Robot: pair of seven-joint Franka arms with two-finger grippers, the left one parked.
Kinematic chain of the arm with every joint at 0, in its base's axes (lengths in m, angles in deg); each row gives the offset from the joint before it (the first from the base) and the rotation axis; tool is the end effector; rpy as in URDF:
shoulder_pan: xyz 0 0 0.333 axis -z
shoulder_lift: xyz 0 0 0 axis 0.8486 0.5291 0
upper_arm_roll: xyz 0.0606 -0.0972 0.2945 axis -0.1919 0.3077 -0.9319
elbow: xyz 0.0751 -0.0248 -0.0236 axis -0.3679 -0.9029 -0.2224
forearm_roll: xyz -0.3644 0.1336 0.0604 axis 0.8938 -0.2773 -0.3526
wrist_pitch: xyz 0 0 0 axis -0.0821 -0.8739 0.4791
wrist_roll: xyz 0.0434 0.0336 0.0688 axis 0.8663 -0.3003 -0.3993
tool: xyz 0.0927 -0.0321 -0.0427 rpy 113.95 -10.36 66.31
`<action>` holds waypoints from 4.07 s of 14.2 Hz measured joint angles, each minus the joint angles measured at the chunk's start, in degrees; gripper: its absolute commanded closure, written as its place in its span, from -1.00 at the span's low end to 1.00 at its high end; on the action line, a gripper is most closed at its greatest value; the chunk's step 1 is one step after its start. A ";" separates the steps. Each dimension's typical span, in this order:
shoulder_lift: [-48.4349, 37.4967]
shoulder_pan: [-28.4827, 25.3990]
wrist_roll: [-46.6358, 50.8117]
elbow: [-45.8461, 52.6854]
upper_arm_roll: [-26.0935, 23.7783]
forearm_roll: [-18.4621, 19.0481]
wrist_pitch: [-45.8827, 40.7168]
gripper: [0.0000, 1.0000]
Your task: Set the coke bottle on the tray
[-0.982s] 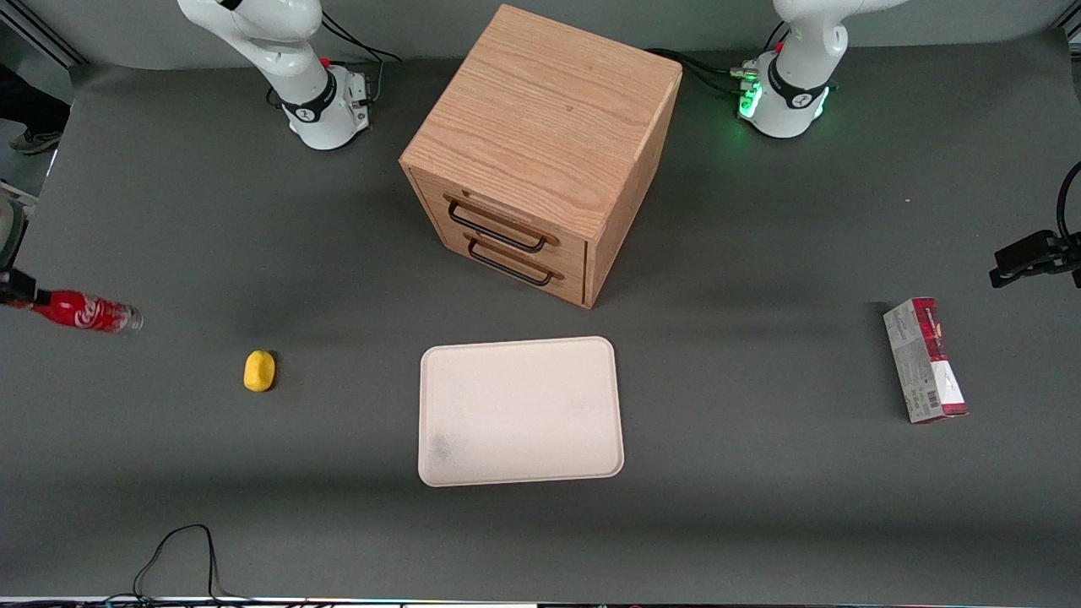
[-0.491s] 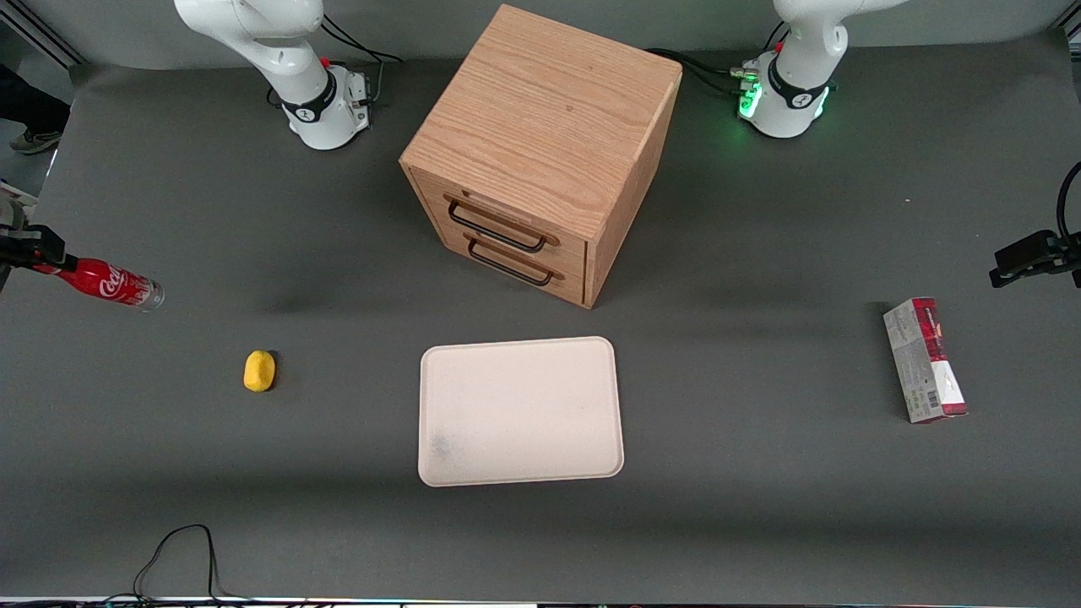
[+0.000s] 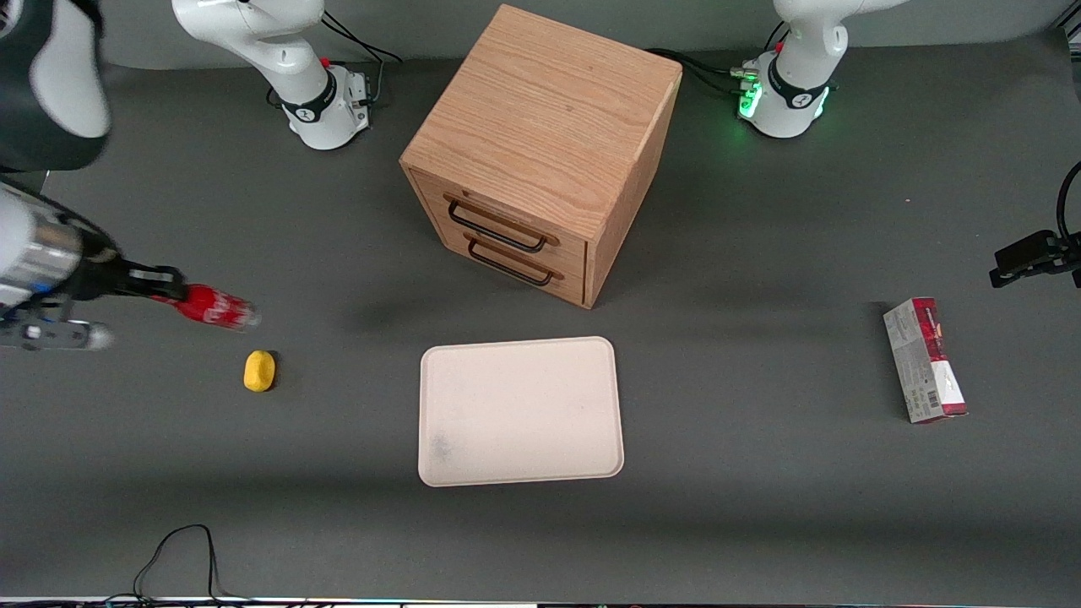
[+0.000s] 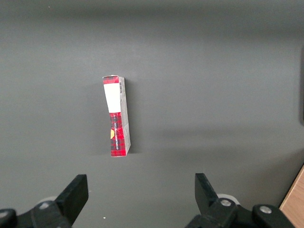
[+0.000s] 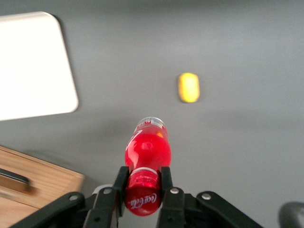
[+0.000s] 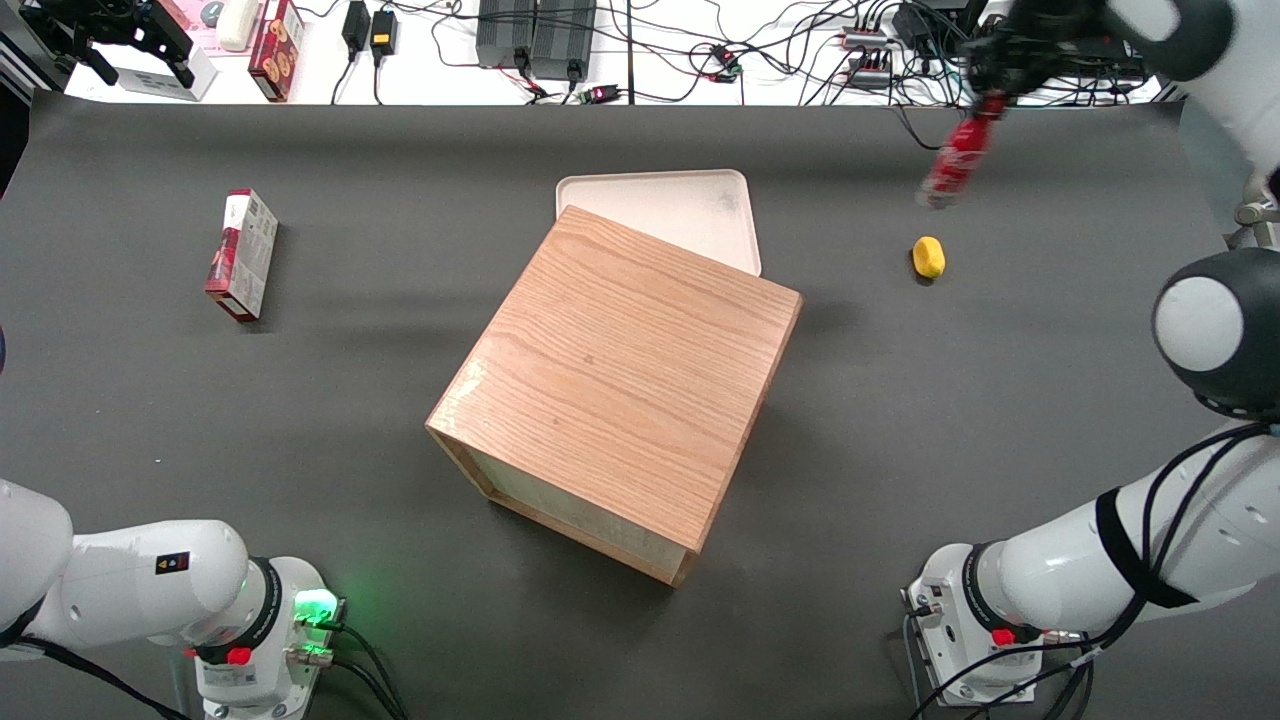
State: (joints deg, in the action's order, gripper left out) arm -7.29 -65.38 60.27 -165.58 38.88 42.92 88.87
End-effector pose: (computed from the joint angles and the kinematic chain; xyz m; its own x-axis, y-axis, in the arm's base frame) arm 0.6126 0.0718 0.5592 0.9826 -0.1178 -0.1438 -0.1177 -0.9930 0.0089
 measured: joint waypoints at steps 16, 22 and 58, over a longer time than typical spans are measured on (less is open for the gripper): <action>24.91 -6.35 30.00 9.32 -14.89 6.51 21.00 1.00; 25.54 -7.56 30.80 5.04 -14.88 7.49 22.67 1.00; -17.61 3.68 -15.46 -21.88 2.90 0.49 7.96 -1.00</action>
State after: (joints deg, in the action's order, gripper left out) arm -24.90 -61.69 44.82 -187.47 41.78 43.41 96.83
